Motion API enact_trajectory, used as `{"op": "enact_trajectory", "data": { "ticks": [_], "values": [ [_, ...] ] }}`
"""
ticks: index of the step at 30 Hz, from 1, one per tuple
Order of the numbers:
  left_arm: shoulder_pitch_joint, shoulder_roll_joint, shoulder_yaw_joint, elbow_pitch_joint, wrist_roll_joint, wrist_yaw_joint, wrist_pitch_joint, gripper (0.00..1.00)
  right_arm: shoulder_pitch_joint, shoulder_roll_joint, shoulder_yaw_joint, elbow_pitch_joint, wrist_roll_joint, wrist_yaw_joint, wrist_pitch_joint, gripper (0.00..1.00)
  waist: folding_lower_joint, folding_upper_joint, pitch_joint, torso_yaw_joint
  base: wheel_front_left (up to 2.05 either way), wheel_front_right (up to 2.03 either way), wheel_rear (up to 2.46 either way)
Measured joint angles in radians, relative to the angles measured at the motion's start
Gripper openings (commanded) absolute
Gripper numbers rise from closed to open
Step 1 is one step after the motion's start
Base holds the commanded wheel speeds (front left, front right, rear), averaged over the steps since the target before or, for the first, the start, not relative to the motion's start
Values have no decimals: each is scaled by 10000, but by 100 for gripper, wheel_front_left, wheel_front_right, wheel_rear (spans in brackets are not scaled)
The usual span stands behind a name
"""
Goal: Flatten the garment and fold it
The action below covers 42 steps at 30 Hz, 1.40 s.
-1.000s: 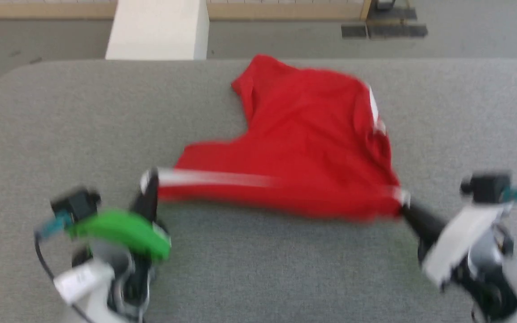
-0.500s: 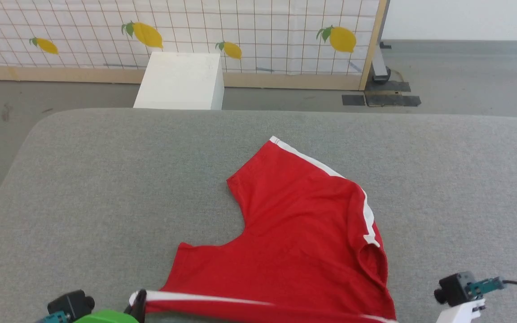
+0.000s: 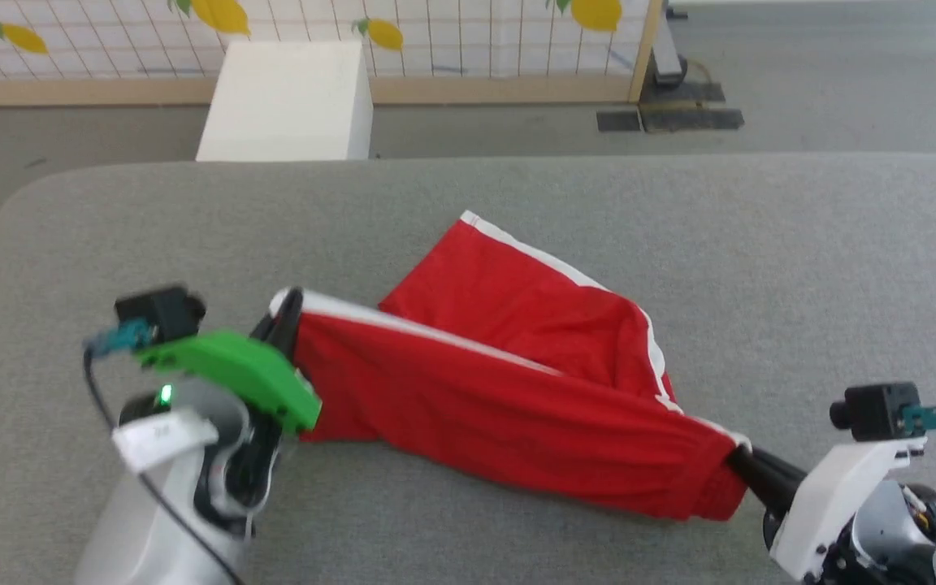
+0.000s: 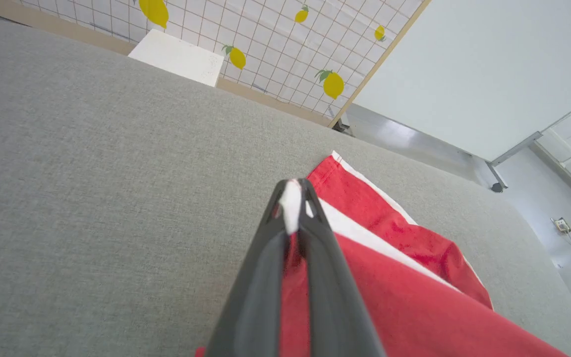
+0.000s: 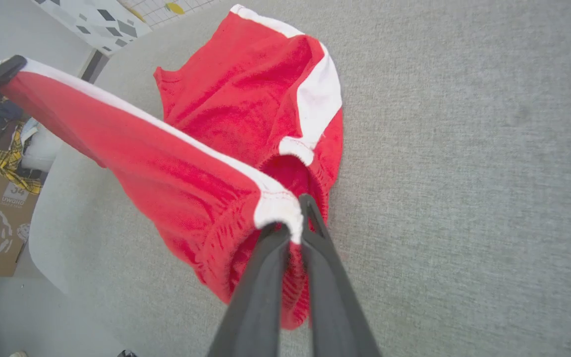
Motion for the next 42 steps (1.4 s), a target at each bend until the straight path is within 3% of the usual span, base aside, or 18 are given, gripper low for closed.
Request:
{"op": "enact_trajectory", "data": {
  "ticks": [7,19,30,31,32,33,42],
  "values": [
    [-2760,-132,-570,2109,508,-479,96,0,-626,585,-366,-6,-318,0,-52,0,0,0,924,-360,0,0,0],
    [-6241,-679,-1381,5279,1206,-1244,-117,0,-1361,878,-351,50,-366,-2,-397,0,1,0,2932,-1229,0,0,0],
    [-7207,-729,-1620,7122,1515,-1350,-188,0,-1756,945,130,165,-58,2,-780,0,1,0,3877,-1918,0,0,0],
    [-7230,-732,-1611,7194,1513,-1350,-201,9,-1762,959,157,174,-31,2,-815,16,1,0,3898,-1965,0,0,0],
    [-7284,-742,-1601,7267,1499,-1352,-234,79,-1766,968,176,192,2,2,-855,54,1,-1,3911,-2004,0,0,0],
    [-7357,-752,-1603,7388,1499,-1352,-359,100,-1762,965,199,207,23,4,-882,100,1,0,3899,-2034,0,0,0],
    [-7354,-685,-1574,7818,1484,-1555,-1645,100,-1044,815,-314,-453,-491,-10,-1026,100,2,0,3239,-1904,0,0,0]
  ]
}}
